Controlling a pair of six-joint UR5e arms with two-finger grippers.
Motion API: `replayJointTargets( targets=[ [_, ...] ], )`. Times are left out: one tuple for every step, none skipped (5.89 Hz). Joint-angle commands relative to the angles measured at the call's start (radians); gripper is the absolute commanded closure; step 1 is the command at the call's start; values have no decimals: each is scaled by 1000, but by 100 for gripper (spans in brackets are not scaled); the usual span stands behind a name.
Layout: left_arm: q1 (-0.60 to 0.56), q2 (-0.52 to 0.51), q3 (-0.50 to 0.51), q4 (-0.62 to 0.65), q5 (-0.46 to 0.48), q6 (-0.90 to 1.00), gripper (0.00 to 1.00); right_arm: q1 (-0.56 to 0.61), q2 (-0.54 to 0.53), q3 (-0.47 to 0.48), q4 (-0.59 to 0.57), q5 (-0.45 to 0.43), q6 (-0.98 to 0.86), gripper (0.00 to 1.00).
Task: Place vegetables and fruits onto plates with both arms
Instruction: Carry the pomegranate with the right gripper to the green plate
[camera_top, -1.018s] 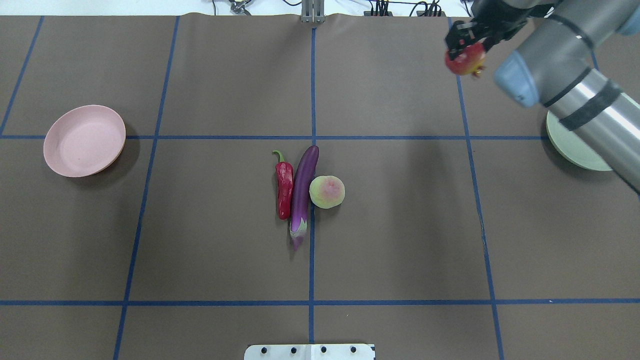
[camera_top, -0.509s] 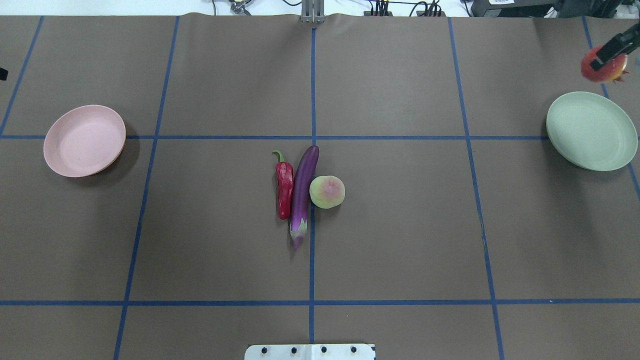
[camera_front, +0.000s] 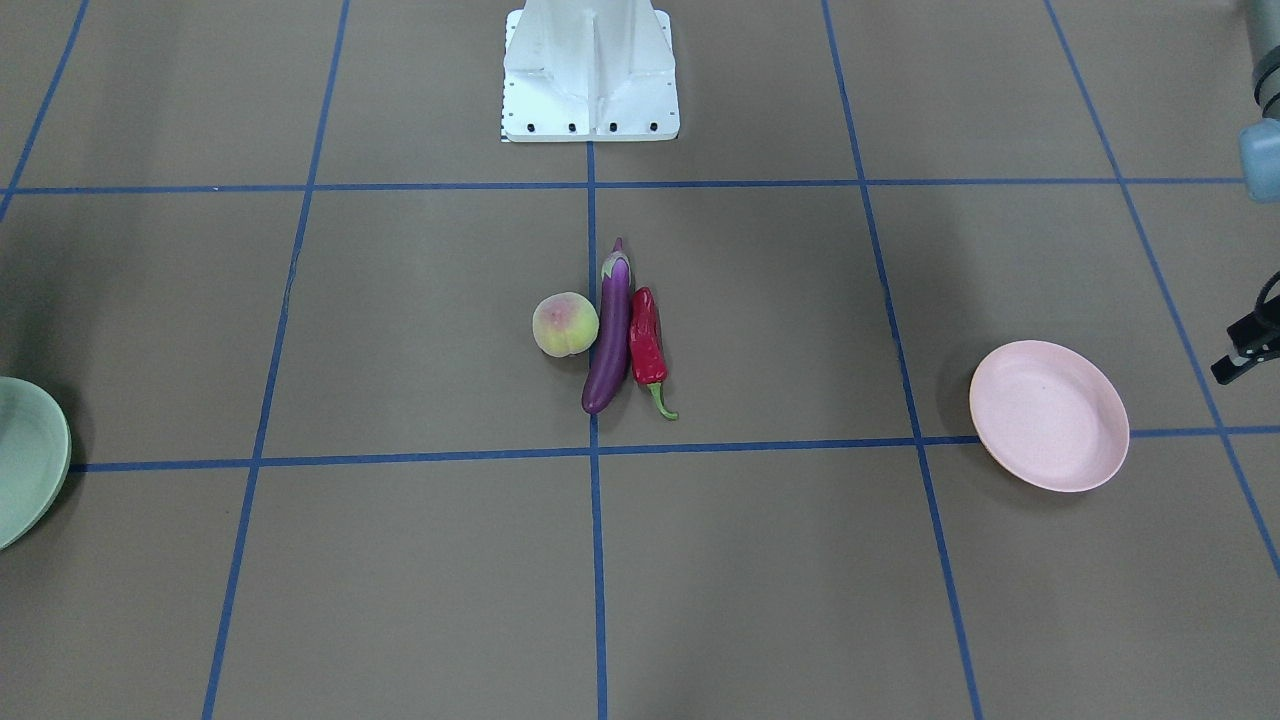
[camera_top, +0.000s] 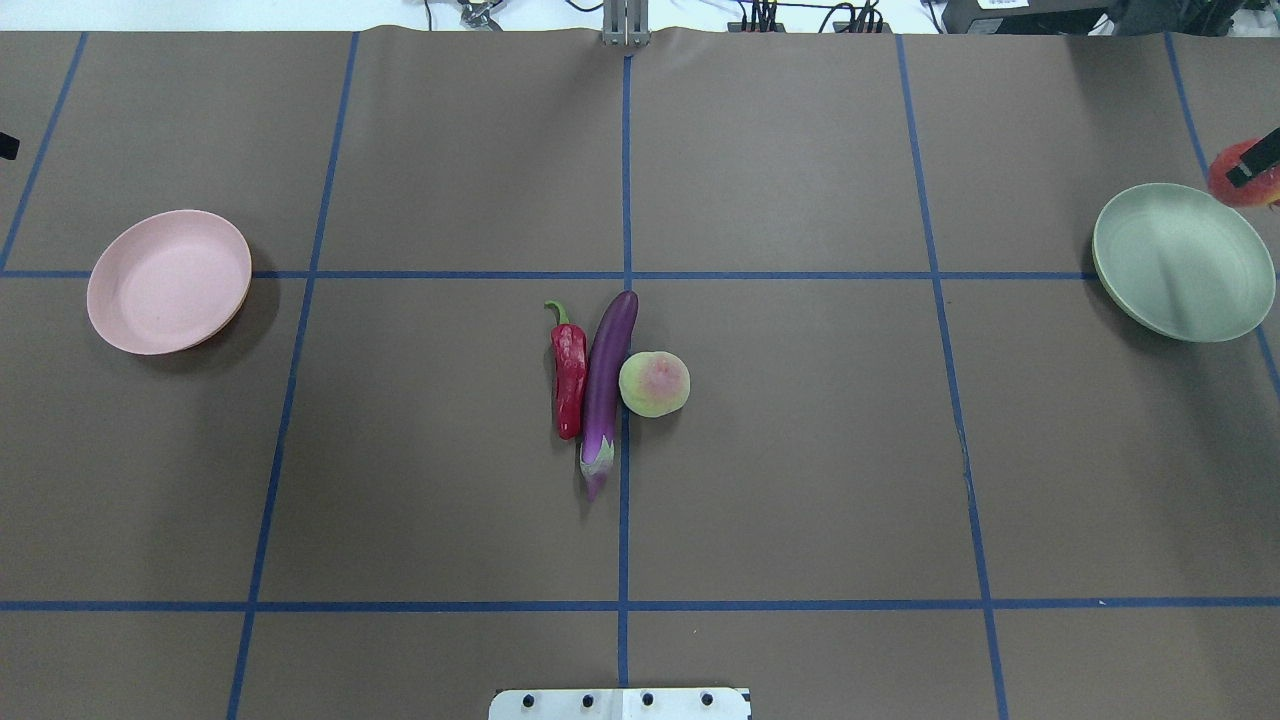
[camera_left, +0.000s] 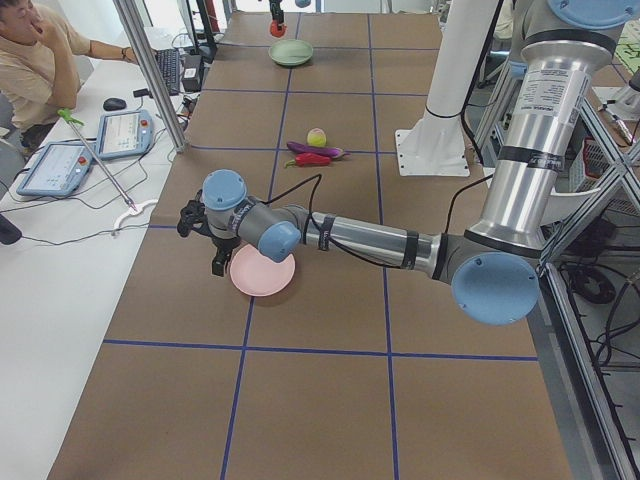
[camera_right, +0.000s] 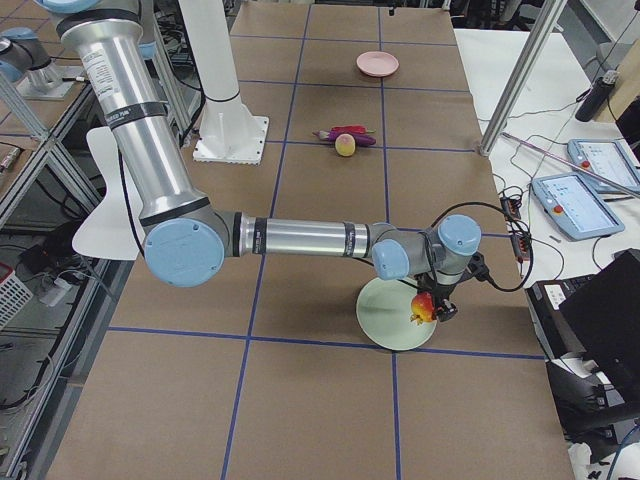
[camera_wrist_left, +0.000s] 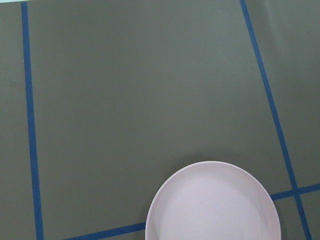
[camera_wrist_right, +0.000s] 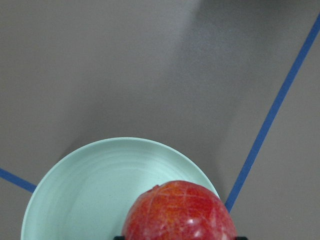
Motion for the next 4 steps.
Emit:
replayJointTargets(
  targets=[
    [2,1,-3,0,-7,0,0,-26,-77,3,137,6,82,100],
    [2,2,-5,-2,-7,0,0,-76,-136,2,314,-1,237,100],
    [2,3,-3,-2,-5,0,0,-92,-158,5,369,1,259,51],
    [2,4,-5,-2,-7,0,0,-94,-164,23,373,2,251,1]
  ],
)
